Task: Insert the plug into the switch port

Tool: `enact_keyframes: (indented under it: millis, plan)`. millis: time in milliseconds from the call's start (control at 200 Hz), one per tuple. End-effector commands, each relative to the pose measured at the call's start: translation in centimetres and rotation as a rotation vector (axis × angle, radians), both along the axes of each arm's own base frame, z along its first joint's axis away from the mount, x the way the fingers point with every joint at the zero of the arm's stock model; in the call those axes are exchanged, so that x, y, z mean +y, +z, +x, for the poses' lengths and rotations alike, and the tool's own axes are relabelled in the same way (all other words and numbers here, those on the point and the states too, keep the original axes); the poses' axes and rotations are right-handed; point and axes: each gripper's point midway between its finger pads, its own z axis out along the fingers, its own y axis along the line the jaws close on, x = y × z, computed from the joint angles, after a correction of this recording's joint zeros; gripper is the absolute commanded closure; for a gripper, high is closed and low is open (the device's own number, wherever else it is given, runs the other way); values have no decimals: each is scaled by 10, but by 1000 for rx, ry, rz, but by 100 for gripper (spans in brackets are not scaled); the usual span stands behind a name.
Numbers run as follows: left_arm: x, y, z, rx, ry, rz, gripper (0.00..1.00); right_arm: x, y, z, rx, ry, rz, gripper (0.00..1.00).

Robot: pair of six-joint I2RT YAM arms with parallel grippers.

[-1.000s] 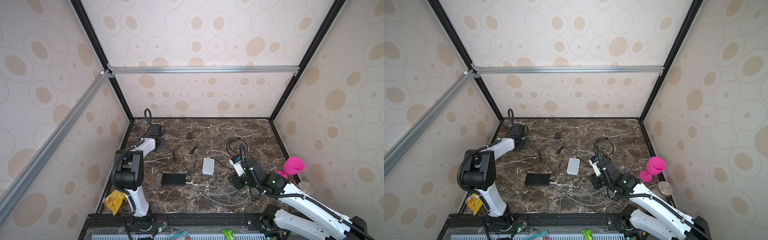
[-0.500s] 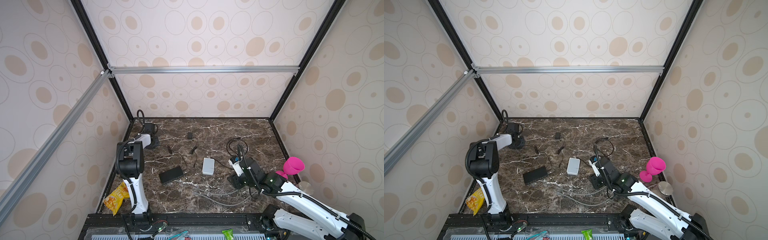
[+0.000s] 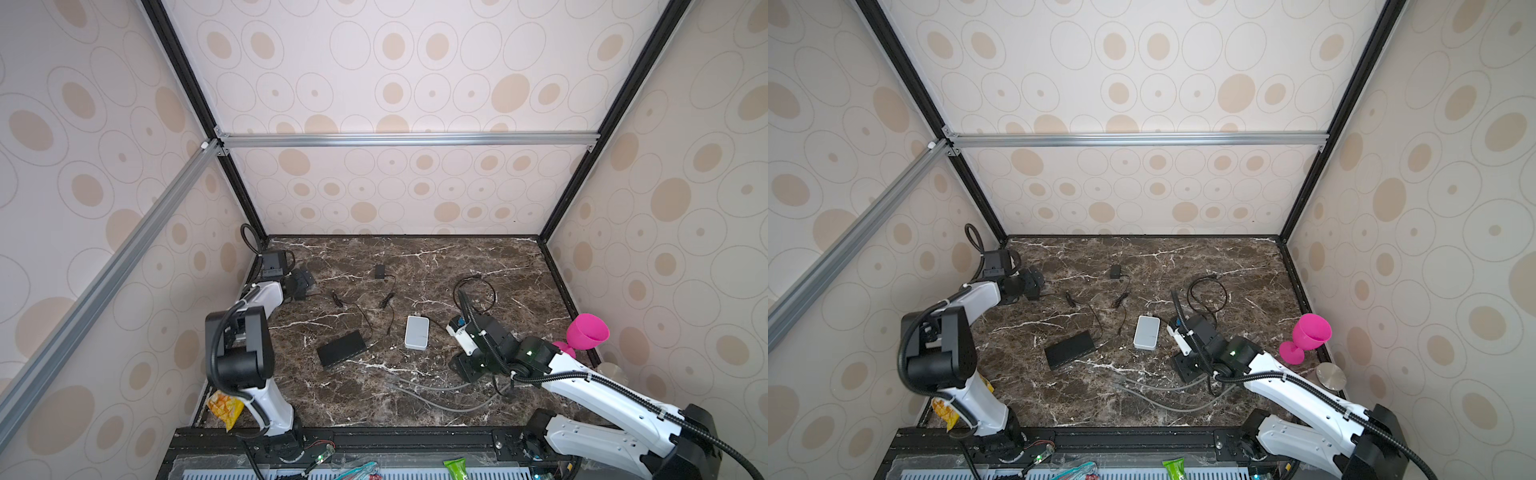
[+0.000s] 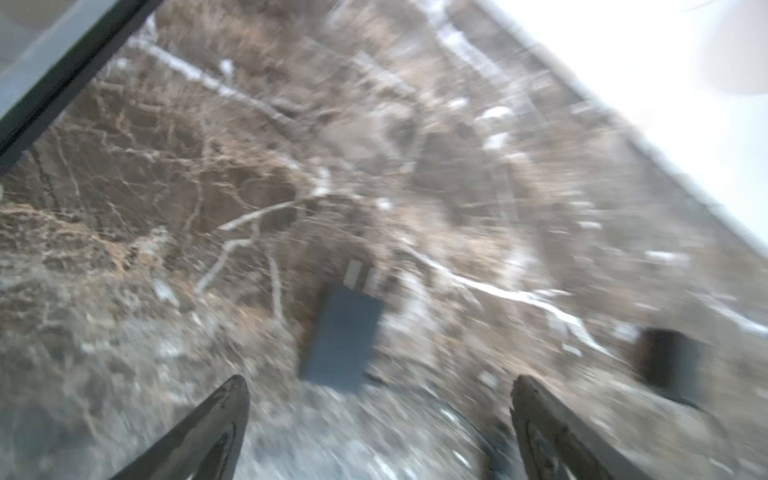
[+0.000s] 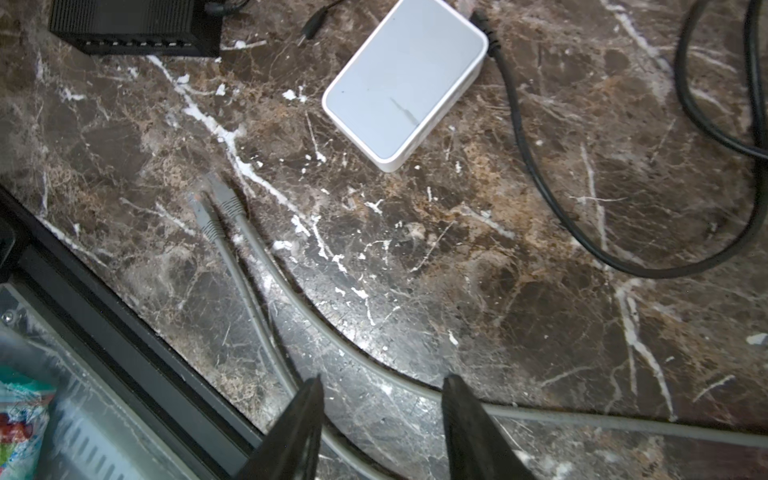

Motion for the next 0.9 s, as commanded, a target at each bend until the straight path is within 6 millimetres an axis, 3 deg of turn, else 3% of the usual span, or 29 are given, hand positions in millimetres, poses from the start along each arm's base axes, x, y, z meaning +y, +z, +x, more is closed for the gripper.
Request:
enact_keyframes:
  millis: [0,195,300,510,605,735,895]
  plan:
    - [-35,42,-19,-147,-71,-113,2,15,10,-4,1,6,-18,51]
    - [-109,85,-86,-338,-311,-216,2,51,8,-5,29,65,-39,51]
    - [-137,90,-123,-385,-435,-229,2,67,4,-4,46,111,-64,51]
    - [-152,89,-167,-401,-519,-260,5,80,-16,-10,118,246,-136,57]
    - [-168,102,-179,-434,-597,-314,8,88,-25,-16,143,315,-124,61]
    - [-170,111,-189,-428,-631,-306,11,103,-44,-28,221,395,-100,70]
    - [-169,134,-203,-485,-677,-237,11,113,-67,-35,214,439,-123,70]
